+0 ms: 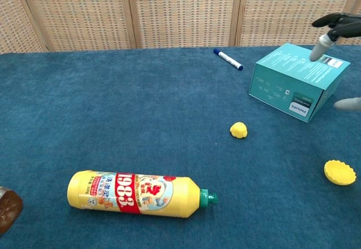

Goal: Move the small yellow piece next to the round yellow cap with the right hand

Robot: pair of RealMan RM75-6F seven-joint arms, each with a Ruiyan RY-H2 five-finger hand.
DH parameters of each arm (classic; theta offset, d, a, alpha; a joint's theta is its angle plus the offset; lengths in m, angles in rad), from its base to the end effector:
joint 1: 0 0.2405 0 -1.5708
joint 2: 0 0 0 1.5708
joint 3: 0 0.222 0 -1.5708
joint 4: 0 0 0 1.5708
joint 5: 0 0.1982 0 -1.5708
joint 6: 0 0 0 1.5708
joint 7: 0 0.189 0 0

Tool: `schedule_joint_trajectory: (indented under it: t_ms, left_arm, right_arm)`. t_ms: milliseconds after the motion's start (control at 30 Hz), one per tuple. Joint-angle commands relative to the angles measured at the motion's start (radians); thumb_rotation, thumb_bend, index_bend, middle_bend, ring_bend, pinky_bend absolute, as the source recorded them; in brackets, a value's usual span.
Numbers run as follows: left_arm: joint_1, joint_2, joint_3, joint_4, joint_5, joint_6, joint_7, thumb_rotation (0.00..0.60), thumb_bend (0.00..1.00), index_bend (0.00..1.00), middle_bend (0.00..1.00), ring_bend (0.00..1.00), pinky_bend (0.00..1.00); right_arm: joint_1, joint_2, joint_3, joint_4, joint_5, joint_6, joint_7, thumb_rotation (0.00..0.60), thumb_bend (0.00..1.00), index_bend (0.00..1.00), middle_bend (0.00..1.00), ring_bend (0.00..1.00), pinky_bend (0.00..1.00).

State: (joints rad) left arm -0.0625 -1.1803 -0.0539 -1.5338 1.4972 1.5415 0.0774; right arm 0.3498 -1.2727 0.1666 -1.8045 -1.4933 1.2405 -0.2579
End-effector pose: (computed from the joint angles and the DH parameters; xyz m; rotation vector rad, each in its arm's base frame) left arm -0.2854 0.2173 0.1550 -1.3601 -0.8031 -0.8528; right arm -0.1441 -0.2848 0.0793 1.6691 -0.8633 1.1186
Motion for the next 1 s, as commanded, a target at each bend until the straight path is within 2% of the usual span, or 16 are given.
schedule_joint_trajectory:
  t_ms: [33, 167, 333, 400, 500, 700, 1000]
  left_arm:
    - [-0.001, 0.001, 0.000, 0.002, -0.002, -0.003, -0.006, 0.600, 0.05, 0.00, 0.00, 0.00, 0.00]
    - [-0.001, 0.003, 0.000, 0.003, -0.001, -0.004, -0.014, 0.600, 0.05, 0.00, 0.00, 0.00, 0.00]
    - [-0.003, 0.003, 0.001, 0.005, 0.001, -0.008, -0.020, 0.600, 0.05, 0.00, 0.00, 0.00, 0.00]
    - [-0.003, 0.004, 0.001, 0.006, -0.001, -0.010, -0.023, 0.600, 0.05, 0.00, 0.00, 0.00, 0.00]
    - [-0.005, 0.004, 0.000, 0.007, -0.002, -0.013, -0.026, 0.600, 0.05, 0.00, 0.00, 0.00, 0.00]
    - [-0.007, 0.002, 0.004, 0.008, 0.003, -0.018, -0.025, 0.600, 0.05, 0.00, 0.00, 0.00, 0.00]
    - [-0.010, -0.001, 0.008, 0.006, 0.004, -0.026, -0.017, 0.600, 0.05, 0.00, 0.00, 0.00, 0.00]
  right_arm:
    - [0.066, -0.077, 0.028, -0.053, 0.084, -0.076, -0.107, 0.600, 0.00, 0.36, 0.05, 0.00, 0.01]
    - [0.112, -0.150, 0.042, -0.053, 0.148, -0.114, -0.188, 0.600, 0.00, 0.39, 0.09, 0.00, 0.03]
    - [0.163, -0.227, 0.060, -0.040, 0.215, -0.137, -0.272, 0.600, 0.00, 0.43, 0.20, 0.11, 0.10]
    - [0.180, -0.256, 0.069, -0.030, 0.231, -0.132, -0.306, 0.600, 0.00, 0.45, 0.27, 0.19, 0.17]
    - [0.203, -0.292, 0.083, -0.012, 0.253, -0.123, -0.339, 0.600, 0.01, 0.51, 0.35, 0.25, 0.28]
    - [0.236, -0.343, 0.096, 0.047, 0.279, -0.119, -0.361, 0.600, 0.01, 0.54, 0.40, 0.28, 0.33]
    - [0.289, -0.403, 0.102, 0.154, 0.372, -0.160, -0.396, 0.600, 0.02, 0.56, 0.40, 0.28, 0.33]
